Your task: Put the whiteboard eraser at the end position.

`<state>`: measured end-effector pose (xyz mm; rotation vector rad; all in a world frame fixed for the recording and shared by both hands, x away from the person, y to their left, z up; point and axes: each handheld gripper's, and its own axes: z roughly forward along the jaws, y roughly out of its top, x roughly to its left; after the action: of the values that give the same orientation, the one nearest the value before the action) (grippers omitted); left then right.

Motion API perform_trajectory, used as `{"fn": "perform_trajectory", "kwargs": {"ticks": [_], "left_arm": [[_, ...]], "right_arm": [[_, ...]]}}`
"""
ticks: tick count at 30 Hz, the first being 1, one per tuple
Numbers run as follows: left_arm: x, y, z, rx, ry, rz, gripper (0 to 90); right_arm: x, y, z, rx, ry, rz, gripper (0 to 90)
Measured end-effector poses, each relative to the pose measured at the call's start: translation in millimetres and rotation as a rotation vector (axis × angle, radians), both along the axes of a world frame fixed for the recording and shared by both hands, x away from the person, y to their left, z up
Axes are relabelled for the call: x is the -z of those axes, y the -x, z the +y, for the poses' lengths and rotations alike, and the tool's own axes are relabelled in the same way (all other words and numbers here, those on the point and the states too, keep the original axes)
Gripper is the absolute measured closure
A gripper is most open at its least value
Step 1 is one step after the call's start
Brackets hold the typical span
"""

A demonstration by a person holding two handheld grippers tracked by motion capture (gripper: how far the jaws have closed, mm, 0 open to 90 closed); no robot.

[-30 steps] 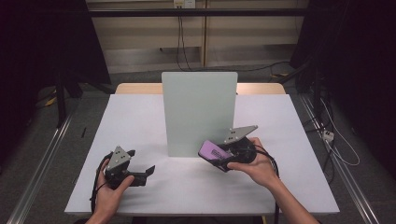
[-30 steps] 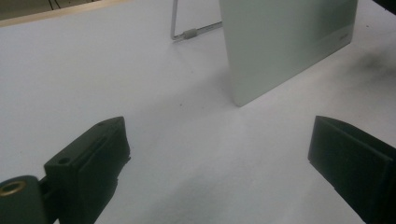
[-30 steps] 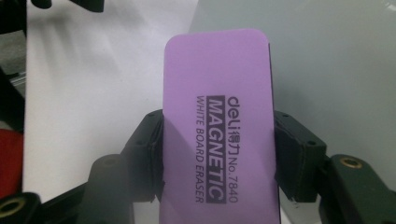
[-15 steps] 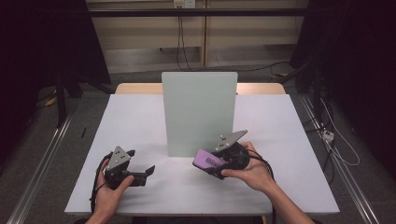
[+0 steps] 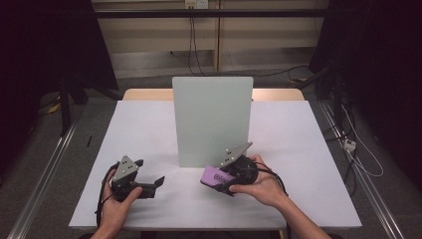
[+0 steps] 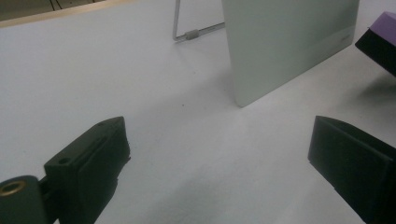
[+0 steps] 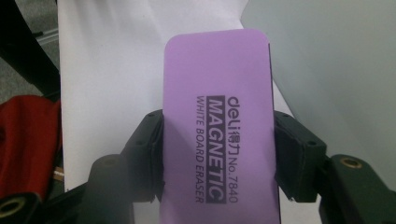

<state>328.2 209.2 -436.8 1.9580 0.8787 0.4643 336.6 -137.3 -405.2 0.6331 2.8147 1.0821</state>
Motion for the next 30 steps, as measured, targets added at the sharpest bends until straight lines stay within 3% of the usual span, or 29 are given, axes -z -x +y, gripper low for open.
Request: {"fn": "perform_trajectory", "kwargs": {"ticks": [17,30], "left_arm": [[0.4,-0.5,-1.5,0.005,-0.001,0.002,5.0],[0.7,-1.6,-1.7,0.010,-0.005,0.002,5.0]], "right_arm": [[12.5,-2.2,21.7,-0.049,0.063,0.042,41.6],[17.7,-2.6,22.0,-0.057,0.093,0.057,41.5]]}}
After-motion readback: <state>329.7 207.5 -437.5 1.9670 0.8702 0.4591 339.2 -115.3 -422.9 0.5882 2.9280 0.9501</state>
